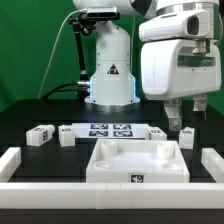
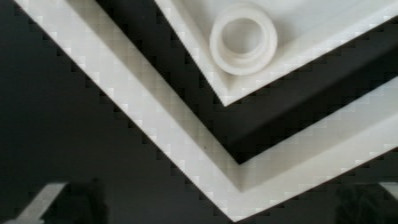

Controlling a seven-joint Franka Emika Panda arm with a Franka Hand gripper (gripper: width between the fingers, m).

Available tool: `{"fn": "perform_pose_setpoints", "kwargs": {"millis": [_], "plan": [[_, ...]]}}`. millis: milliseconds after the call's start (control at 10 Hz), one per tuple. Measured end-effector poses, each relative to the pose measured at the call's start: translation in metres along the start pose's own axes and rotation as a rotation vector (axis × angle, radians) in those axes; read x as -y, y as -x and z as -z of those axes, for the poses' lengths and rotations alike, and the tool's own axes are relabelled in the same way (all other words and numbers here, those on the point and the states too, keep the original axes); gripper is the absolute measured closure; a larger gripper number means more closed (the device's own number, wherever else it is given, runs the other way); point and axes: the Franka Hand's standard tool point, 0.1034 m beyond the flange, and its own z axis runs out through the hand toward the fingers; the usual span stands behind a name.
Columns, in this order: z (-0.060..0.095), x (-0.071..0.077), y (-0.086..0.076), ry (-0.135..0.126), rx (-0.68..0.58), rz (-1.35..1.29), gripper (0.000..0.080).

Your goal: Assemble one leg

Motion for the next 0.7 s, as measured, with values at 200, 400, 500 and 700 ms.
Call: {"fn": "perform_pose_setpoints", "kwargs": {"millis": [200, 400, 500, 700], "plan": [[-0.0005, 0.0002, 0.0002, 0.004, -0.005, 0.000, 0.0150], [-0.0007, 0.0002, 0.0003, 0.004, -0.004, 0.000, 0.0150], [-0.0008, 0.0002, 0.0003, 0.004, -0.004, 0.000, 0.0150], [-0.0010, 0.0003, 0.0004, 0.003, -0.004, 0.000, 0.0150]]}}
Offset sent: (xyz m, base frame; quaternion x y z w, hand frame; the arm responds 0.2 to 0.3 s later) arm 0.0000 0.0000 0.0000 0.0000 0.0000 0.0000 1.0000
